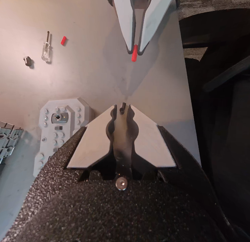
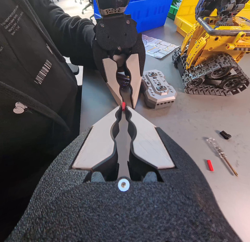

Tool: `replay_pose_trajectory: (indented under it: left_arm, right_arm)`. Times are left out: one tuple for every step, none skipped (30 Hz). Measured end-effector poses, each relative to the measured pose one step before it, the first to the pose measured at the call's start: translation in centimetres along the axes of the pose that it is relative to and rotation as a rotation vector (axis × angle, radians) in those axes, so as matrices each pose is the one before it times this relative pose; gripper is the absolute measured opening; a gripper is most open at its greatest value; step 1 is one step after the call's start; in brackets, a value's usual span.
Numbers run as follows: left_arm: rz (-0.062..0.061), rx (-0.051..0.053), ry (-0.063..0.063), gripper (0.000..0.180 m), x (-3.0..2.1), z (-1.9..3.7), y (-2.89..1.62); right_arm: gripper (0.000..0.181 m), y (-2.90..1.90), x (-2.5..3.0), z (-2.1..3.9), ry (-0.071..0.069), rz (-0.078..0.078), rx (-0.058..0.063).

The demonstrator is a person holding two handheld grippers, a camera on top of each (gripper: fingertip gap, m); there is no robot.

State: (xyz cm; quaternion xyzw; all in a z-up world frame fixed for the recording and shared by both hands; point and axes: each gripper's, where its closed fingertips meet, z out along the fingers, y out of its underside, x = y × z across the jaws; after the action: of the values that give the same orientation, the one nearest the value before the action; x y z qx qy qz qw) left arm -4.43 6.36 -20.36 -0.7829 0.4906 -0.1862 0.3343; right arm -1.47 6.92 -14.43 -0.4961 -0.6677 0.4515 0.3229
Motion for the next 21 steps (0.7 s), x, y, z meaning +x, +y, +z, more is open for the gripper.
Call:
replay_pose_trajectory:
  left_arm:
    - [-0.0023, -0.0154, 0.0082, 0.015, 0.066, 0.194, 0.182]
    - [-0.0013, -0.0232, 0.0091, 0.016, 0.068, 0.209, 0.339]
    - [-0.0039, 0.0048, 0.0070, 0.013, 0.057, 0.019, -0.079]
    - [-0.0041, -0.0061, 0.0081, 0.011, 0.063, 0.028, 0.097]
    - [-0.0040, 0.0003, 0.0098, 0.008, 0.117, -0.013, 0.025]
    - [0.0035, 0.0031, -0.0008, 0.006, 0.015, -0.002, -0.017]
    - [0.0134, 0.0075, -0.0148, 0.005, -0.049, -0.009, -0.028]
    - [0.0089, 0.0247, -0.0152, 0.005, -0.004, -0.090, -0.229]
    - [-0.0122, 0.0551, 0.0228, 0.006, 0.465, -0.311, -0.663]
    - [-0.0201, 0.0750, 0.0268, 0.006, 0.458, -0.534, -1.004]
    - [-0.0155, 0.0587, 0.0019, 0.006, 0.026, -0.592, -0.835]
    - [-0.0054, 0.0442, -0.0021, 0.006, -0.067, -0.583, -0.691]
    - [-0.0067, 0.0384, -0.0086, 0.006, -0.190, -0.519, -0.652]
    - [-0.0091, 0.0315, -0.0012, 0.006, -0.110, -0.423, -0.582]
    - [-0.0074, 0.0182, 0.0048, 0.006, -0.010, -0.272, -0.392]
    - [0.0001, 0.0074, 0.0001, 0.006, -0.037, -0.158, -0.202]
    - [0.0045, 0.0015, -0.0021, 0.006, -0.056, -0.070, -0.082]
    - [0.0023, 0.0027, -0.0001, 0.006, -0.019, -0.016, -0.088]
    - [-0.0013, 0.0015, 0.0052, 0.006, 0.042, 0.033, -0.046]
    - [0.0016, -0.0060, 0.0021, 0.006, 0.015, 0.080, 0.080]
    - [0.0069, -0.0072, -0.0018, 0.006, 0.001, 0.107, 0.105]
  right_arm:
    - [0.004, 0.008, -0.024, -0.054, 0.0015, 0.0014, 0.0052]
    - [0.004, 0.009, 0.027, -0.072, 0.0025, 0.0015, 0.0048]
    - [0.004, -0.003, 0.057, -0.048, 0.0031, 0.0012, 0.0049]
    - [0.004, -0.014, 0.049, -0.046, 0.0019, 0.0014, 0.0057]
    - [0.004, -0.009, 0.037, -0.025, 0.0011, 0.0019, 0.0064]
    - [0.004, -0.005, 0.048, 0.012, 0.0016, 0.0018, 0.0057]
    - [0.004, -0.011, 0.013, 0.052, 0.0005, 0.0007, 0.0048]
    - [0.004, -0.033, -0.029, 0.098, 0.0000, -0.0008, 0.0045]
    - [0.004, -0.033, -0.029, 0.112, 0.0009, -0.0025, 0.0032]
    - [0.004, -0.014, -0.141, 0.141, -0.0055, -0.0031, 0.0006]
    - [0.004, -0.045, -0.090, 0.125, -0.0039, -0.0030, 0.0010]
    - [0.004, -0.043, -0.075, 0.138, -0.0048, -0.0012, -0.0006]
    - [0.004, -0.108, -0.081, 0.122, -0.0054, -0.0015, 0.0028]
    - [0.004, -0.166, -0.054, 0.120, -0.0049, -0.0007, 0.0060]
    - [0.004, -0.168, -0.042, 0.125, -0.0055, -0.0008, 0.0042]
    - [0.004, -0.132, 0.030, 0.132, -0.0003, -0.0040, 0.0020]
    - [0.004, -0.083, 0.063, 0.135, 0.0009, -0.0041, -0.0006]
    - [0.004, -0.079, 0.041, 0.119, -0.0013, -0.0020, 0.0005]
    - [0.004, -0.058, 0.053, 0.095, -0.0008, -0.0002, 0.0012]
    - [0.004, -0.028, 0.085, 0.070, 0.0014, 0.0003, 0.0003]
    - [0.004, -0.044, 0.026, 0.039, -0.0002, 0.0005, 0.0017]
